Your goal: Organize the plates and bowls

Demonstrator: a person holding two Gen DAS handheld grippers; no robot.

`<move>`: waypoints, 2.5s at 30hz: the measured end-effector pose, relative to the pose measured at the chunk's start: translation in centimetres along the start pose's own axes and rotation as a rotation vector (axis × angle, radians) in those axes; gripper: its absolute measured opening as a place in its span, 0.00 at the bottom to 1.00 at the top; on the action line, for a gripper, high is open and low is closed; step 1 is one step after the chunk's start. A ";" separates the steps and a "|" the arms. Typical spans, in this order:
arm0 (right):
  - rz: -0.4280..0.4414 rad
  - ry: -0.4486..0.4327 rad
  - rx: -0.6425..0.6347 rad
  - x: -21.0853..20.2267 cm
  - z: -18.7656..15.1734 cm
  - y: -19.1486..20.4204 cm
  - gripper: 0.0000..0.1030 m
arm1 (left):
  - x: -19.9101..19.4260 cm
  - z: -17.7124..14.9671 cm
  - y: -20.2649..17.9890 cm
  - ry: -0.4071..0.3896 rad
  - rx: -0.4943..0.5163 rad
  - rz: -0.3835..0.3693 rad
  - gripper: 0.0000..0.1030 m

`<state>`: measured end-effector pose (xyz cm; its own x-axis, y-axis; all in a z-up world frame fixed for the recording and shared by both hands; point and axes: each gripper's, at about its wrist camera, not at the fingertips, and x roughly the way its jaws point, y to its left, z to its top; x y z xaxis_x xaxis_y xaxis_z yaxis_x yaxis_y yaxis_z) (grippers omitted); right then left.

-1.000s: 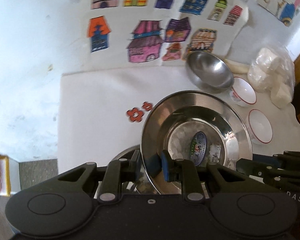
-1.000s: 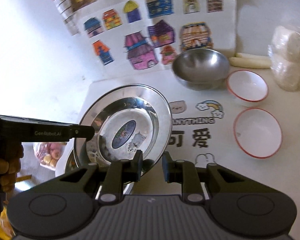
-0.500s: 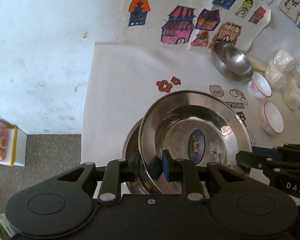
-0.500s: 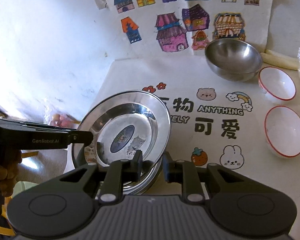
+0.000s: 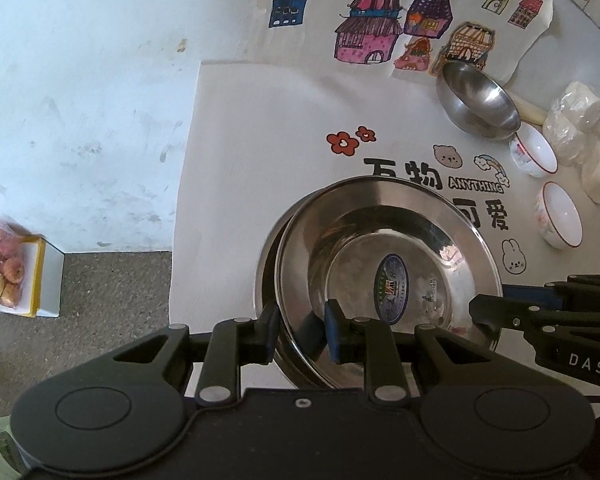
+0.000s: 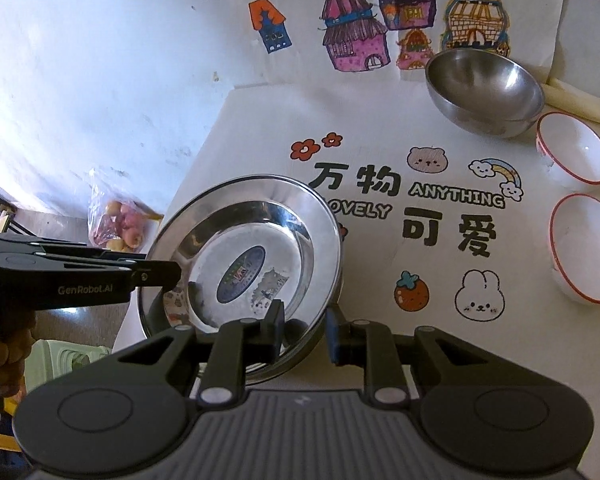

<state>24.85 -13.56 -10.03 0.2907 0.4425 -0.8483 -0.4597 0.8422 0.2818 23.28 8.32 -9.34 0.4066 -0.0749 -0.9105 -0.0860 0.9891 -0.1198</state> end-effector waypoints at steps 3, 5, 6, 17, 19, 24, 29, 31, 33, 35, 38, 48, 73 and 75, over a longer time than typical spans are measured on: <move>0.004 0.009 -0.006 0.2 0.0 0.1 0.24 | 0.0 -0.1 0.1 0.005 0.004 0.008 0.25; 0.007 0.017 -0.010 0.4 0.1 0.2 0.24 | 0.1 -0.1 0.0 0.009 0.009 0.016 0.25; 0.008 0.020 -0.012 0.5 0.1 0.2 0.24 | 0.2 -0.2 -0.1 0.011 0.016 0.022 0.25; 0.007 0.050 -0.015 1.2 0.2 0.3 0.26 | 0.4 -0.2 -0.9 0.023 0.071 0.063 0.27; 0.006 0.052 -0.016 1.2 0.2 0.3 0.26 | 0.5 -0.2 -1.0 0.024 0.076 0.068 0.27; 0.003 0.059 -0.020 1.4 0.2 0.4 0.26 | 0.5 -0.3 -1.2 0.027 0.091 0.077 0.29; 0.002 0.061 -0.024 1.4 0.3 0.4 0.26 | 0.6 -0.3 -1.2 0.027 0.089 0.077 0.29; 0.001 0.062 -0.024 1.4 0.3 0.4 0.26 | 0.6 -0.3 -1.2 0.027 0.090 0.077 0.29; 0.001 0.061 -0.025 1.4 0.3 0.4 0.26 | 0.6 -0.3 -1.2 0.027 0.090 0.077 0.30; 0.001 0.062 -0.023 1.4 0.3 0.4 0.26 | 0.6 -0.3 -1.2 0.027 0.090 0.077 0.30; 0.001 0.063 -0.023 1.4 0.3 0.4 0.26 | 0.6 -0.3 -1.2 0.027 0.091 0.077 0.30; 0.001 0.065 -0.017 1.3 -0.1 0.3 0.29 | 0.5 -0.3 -1.4 0.029 0.082 0.050 0.32; -0.061 0.003 0.102 -1.3 -1.6 -2.1 1.00 | -0.5 2.0 -3.0 -0.078 0.108 -0.036 0.94; -0.085 -0.003 0.124 -1.8 -2.0 -2.7 1.00 | 0.0 2.4 -3.7 -0.077 0.126 -0.052 0.96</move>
<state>23.90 -17.22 -10.19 0.3266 0.3689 -0.8702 -0.3265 0.9081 0.2624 25.76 5.01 -7.91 0.4764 -0.1210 -0.8709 0.0495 0.9926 -0.1109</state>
